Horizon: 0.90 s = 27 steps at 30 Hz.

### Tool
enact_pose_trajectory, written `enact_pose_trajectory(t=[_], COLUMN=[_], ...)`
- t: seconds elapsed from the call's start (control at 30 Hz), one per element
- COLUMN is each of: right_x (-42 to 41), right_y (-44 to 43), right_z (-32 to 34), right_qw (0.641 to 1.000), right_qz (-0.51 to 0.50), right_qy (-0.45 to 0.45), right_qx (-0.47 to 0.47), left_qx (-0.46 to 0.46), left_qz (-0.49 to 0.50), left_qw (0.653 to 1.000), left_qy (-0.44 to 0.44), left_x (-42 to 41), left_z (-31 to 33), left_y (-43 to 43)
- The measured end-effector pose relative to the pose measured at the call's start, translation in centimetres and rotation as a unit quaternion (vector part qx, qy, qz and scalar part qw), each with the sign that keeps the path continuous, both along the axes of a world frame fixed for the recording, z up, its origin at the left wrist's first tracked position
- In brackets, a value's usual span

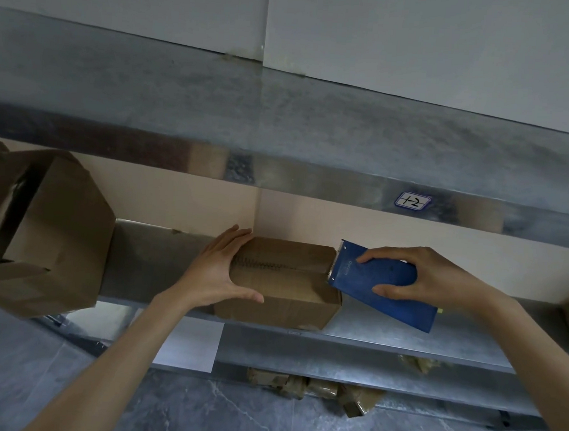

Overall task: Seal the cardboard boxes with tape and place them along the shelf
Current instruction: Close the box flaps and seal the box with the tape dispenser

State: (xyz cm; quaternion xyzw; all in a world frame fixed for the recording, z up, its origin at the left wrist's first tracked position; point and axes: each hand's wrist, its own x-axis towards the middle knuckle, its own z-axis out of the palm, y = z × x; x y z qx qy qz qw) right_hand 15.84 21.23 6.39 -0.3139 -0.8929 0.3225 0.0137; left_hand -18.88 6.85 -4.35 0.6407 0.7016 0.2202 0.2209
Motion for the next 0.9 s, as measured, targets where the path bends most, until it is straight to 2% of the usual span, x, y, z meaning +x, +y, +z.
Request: enact_pose_trajectory(t=[0.47,0.6,0.77,0.9], right_x=[0.3,0.5,0.5,0.4], right_y=[2.9,4.0,4.5,4.9], right_z=[-1.1,-1.4,-2.0,-2.1], right_qw=[0.996,0.993,0.990,0.990], right_qz=[0.009,0.028,0.049,0.069], right_qy=[0.016,0.025,0.035,0.035], right_qx=[-0.089,-0.112,-0.124,-0.120], left_qx=[-0.007,-0.022,-0.024,-0.012], left_qz=[-0.008,-0.008,-0.027,-0.028], left_qw=[1.000,0.999,0.992,0.992], left_qy=[0.020,0.040,0.119,0.125], left_x=[-0.1,-0.2,-0.1,1.1], left_z=[-0.2,0.2,0.8,0.4], left_y=[0.0,-0.1,0.2,0.4])
